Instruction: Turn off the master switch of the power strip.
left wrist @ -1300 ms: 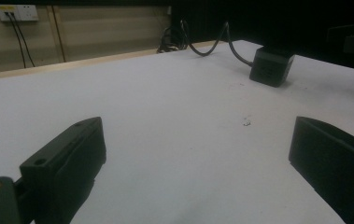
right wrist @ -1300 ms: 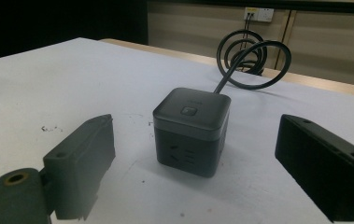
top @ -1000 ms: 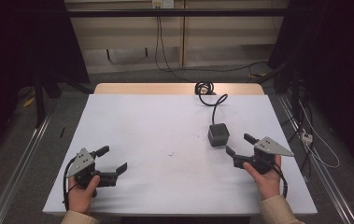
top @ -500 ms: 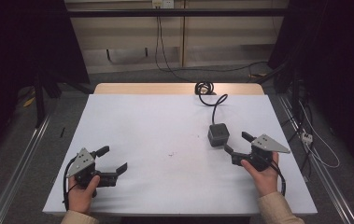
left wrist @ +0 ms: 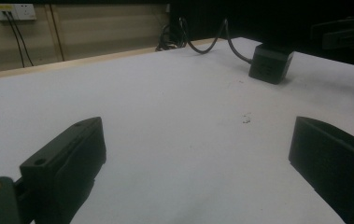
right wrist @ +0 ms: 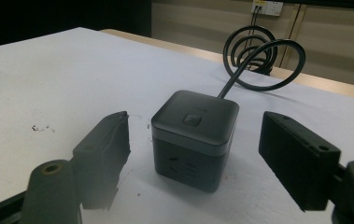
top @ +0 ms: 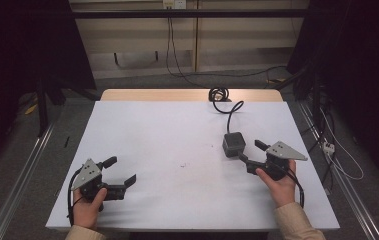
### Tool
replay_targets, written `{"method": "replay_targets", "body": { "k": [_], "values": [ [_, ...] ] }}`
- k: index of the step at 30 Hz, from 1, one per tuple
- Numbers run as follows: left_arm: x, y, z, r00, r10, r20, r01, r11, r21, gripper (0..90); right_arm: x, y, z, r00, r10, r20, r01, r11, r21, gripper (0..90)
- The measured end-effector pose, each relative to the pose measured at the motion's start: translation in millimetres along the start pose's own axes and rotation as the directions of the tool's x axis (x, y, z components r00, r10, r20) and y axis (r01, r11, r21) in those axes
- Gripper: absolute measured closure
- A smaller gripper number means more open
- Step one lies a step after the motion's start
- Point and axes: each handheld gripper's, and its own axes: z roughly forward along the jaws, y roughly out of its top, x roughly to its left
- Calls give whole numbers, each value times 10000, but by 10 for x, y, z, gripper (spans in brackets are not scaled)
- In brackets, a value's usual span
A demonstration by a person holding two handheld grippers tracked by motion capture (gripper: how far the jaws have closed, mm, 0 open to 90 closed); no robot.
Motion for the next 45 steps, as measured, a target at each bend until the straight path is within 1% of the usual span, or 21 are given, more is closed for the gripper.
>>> {"method": "replay_targets", "body": {
  "k": [7, 10, 15, 17, 19, 21, 25, 26, 27, 29, 31, 32, 37, 39, 40, 42, 45],
  "values": [
    [-3, 1, 0, 10000, 41, 1, -41, 10000, 20, 36, -9, 7, 37, 10000, 63, -36, -62, 9999, 154, 270],
    [-4, 1, 1, 10000, 45, -3, -45, 10000, 24, 36, -5, 29, 50, 10000, 45, -88, -43, 9999, 143, 277],
    [-5, 2, -3, 10000, 52, -2, -52, 10000, 20, 37, 1, 50, 83, 9998, 32, -217, -27, 9998, 216, 306],
    [-4, 1, -4, 10000, 60, -2, -60, 10000, 30, 37, -2, 54, 95, 9997, 19, -261, -12, 9996, 285, 342],
    [-4, 0, -4, 10000, 51, -5, -51, 10000, 34, 37, -6, 57, 103, 9996, 35, -276, -27, 9996, 297, 344],
    [-9, -1, -1, 10000, 5, 0, -5, 10000, 15, 37, -11, 61, 111, 9996, 107, -275, -98, 9995, 311, 344],
    [-10, 1, -2, 10000, 70, -4, -70, 10000, 71, 37, -24, 68, 119, 9994, 229, -271, -219, 9991, 355, 369],
    [-13, 1, 0, 10000, 11, 4, -11, 10000, 16, 37, -29, 67, 120, 9992, 264, -311, -252, 9989, 386, 376],
    [-10, 1, -3, 10000, 53, 1, -53, 10000, 45, 37, -33, 66, 122, 9989, 315, -344, -302, 9988, 398, 382],
    [-10, 0, -1, 10000, 1, 12, -1, 10000, 15, 37, -41, 66, 122, 9984, 399, -393, -383, 9984, 414, 401],
    [-2, -1, -2, 10000, 66, 7, -66, 10000, 67, 37, -44, 65, 121, 9981, 447, -421, -430, 9982, 407, 413],
    [-2, -1, -1, 10000, 73, 13, -73, 10000, 61, 37, -51, 67, 123, 9974, 563, -457, -545, 9977, 401, 432],
    [-6, 0, 0, 10000, 68, 2, -68, 10000, 59, 37, -64, 66, 134, 9969, 643, -442, -624, 9971, 438, 458],
    [-11, -2, 0, 10000, -28, 3, 28, 10000, 6, 37, -66, 65, 138, 9971, 617, -448, -596, 9971, 469, 469],
    [-8, -1, -4, 10000, 3, -22, -3, 10000, 28, 37, -66, 65, 138, 9971, 617, -448, -596, 9971, 469, 469],
    [-11, -3, -2, 10000, -43, -21, 43, 10000, 1, 37, -62, 72, 146, 9976, 500, -472, -472, 9972, 579, 496],
    [-6, -3, 0, 10000, 68, 4, -68, 10000, 63, 37, -56, 87, 155, 9977, 436, -514, -401, 9970, 661, 518]
  ]
}}
